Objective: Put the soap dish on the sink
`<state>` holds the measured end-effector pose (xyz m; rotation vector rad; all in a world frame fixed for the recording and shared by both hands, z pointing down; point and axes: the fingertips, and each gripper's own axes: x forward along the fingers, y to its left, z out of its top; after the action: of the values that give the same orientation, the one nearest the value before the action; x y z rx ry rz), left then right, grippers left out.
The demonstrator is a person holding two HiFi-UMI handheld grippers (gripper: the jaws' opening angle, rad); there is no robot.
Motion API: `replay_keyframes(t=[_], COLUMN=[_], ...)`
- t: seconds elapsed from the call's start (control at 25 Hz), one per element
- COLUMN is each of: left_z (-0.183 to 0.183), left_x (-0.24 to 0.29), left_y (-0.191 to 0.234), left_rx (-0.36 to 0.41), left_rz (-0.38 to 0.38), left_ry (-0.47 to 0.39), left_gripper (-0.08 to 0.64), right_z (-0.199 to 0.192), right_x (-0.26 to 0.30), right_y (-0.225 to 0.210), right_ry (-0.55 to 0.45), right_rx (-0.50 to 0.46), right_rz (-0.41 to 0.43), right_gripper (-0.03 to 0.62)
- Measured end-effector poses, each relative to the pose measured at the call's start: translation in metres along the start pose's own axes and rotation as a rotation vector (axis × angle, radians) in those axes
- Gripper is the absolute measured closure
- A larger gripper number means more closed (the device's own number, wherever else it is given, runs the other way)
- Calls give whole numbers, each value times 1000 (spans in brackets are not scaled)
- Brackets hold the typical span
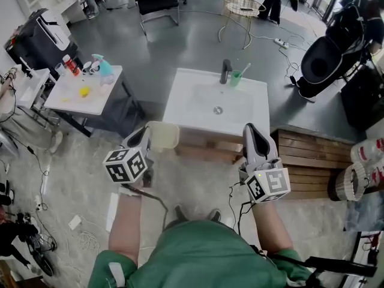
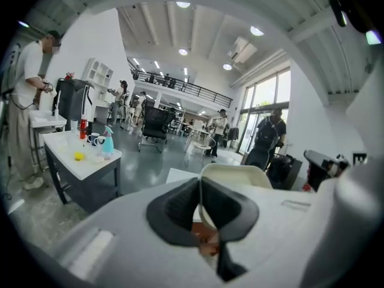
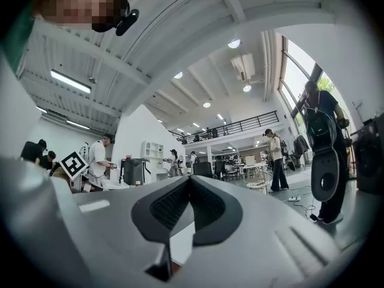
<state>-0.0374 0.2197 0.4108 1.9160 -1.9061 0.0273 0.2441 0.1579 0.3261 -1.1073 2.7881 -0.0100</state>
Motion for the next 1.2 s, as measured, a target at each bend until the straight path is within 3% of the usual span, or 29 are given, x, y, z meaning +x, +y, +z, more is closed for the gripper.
replay_keyframes(t=[0.28, 0.64, 0.88, 1.2], left_z=[22, 23, 20, 39], left_x=[-9, -13, 4, 32], left_y=[52, 100, 113, 126], left_rx=[-7, -32, -58, -35], left_rz=[-36, -77, -76, -34], left_ry=[-33, -31, -28, -28], left_gripper=[549, 549, 549, 549], right_z=[6, -7, -21, -33], right_x=[29, 49, 71, 124], right_y=[45, 78, 82, 68], right_ry=[-14, 14, 44, 29], right_rx=[-31, -53, -45, 8], right_rz=[-37, -90, -67, -10], right_gripper=[595, 595, 595, 595])
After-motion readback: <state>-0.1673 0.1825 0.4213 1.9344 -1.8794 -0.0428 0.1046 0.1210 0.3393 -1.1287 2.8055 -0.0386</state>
